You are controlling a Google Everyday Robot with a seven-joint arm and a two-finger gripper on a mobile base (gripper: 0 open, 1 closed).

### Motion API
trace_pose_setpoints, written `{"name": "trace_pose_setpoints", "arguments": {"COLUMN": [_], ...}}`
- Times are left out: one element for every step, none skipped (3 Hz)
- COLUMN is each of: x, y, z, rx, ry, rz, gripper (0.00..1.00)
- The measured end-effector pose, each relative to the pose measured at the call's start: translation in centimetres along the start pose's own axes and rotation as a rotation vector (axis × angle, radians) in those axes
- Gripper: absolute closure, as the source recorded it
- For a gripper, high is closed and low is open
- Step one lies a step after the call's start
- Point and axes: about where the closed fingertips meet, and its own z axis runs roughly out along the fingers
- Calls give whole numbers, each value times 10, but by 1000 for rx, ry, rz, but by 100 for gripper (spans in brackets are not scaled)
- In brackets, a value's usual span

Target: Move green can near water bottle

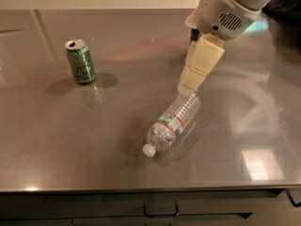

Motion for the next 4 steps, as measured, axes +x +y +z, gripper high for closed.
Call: {"name": "trace_pose_setpoints", "arguments": {"x": [-29,-53,-63,-78], "y": [-10,-28,-48,-68], "z": [28,55,83,111], "rx": [-5,17,41,48], "ry": [-71,-134,-179,-225], "rz": [13,36,87,127], "gripper": [0,0,0,0]}}
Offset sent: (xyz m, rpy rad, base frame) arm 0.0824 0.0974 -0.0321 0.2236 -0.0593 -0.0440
